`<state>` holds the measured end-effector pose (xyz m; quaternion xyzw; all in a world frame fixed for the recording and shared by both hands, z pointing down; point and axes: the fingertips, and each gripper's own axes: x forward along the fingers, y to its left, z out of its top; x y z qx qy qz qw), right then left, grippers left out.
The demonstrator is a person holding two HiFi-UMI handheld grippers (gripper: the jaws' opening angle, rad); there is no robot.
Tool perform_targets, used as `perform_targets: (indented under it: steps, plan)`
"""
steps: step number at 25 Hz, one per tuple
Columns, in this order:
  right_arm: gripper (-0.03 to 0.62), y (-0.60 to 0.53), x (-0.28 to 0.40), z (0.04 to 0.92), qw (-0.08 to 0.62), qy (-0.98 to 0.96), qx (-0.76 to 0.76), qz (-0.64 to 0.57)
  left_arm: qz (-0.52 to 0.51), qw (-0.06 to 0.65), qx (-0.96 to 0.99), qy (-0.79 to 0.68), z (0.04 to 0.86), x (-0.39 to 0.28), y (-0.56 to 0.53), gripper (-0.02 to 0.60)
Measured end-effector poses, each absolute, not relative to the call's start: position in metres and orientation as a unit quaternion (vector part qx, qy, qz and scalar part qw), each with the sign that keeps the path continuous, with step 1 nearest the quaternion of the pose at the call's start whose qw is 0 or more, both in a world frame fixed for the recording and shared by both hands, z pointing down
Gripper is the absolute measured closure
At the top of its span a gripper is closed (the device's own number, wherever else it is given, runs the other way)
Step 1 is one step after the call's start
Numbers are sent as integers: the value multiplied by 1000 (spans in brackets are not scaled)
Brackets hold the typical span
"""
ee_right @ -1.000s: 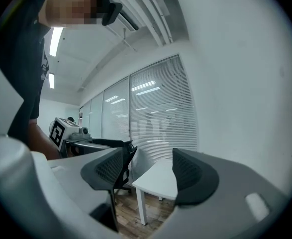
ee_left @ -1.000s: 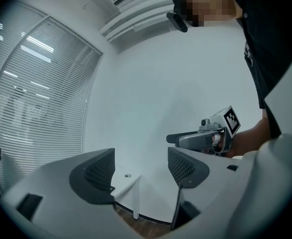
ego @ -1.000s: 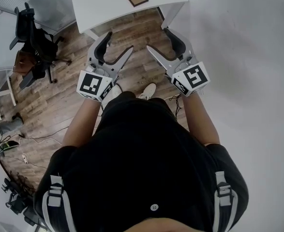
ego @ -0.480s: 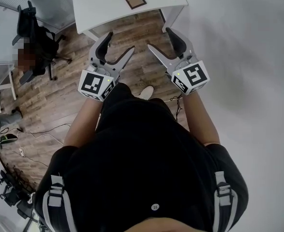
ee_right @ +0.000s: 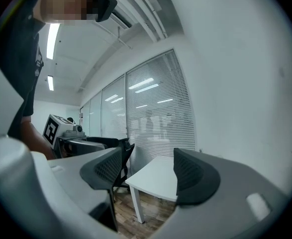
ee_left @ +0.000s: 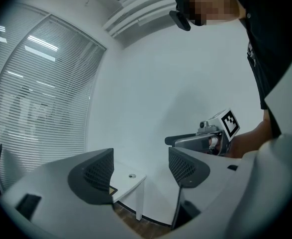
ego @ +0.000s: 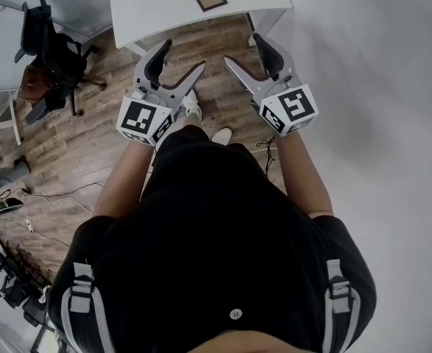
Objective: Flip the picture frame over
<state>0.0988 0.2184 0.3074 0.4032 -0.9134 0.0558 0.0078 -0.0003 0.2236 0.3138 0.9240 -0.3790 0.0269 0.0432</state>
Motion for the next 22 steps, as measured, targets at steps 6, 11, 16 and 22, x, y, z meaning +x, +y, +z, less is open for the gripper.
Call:
perform_targets:
  steps: [6,11,16,22]
  plan:
    - [272,168,88,316,27,-911,408,61,18,50,926,-373,320,-9,170,249]
    - [272,119,78,325,40,-909,407,74,19,56,928,-367,325,-18,121,249]
    - [272,73,64,337,55,-903,417,87,21,66,929,-364,334,-35,75,249]
    - [273,24,49,356,75,-893,431,103,21,70,927,-368,348,-58,27,249]
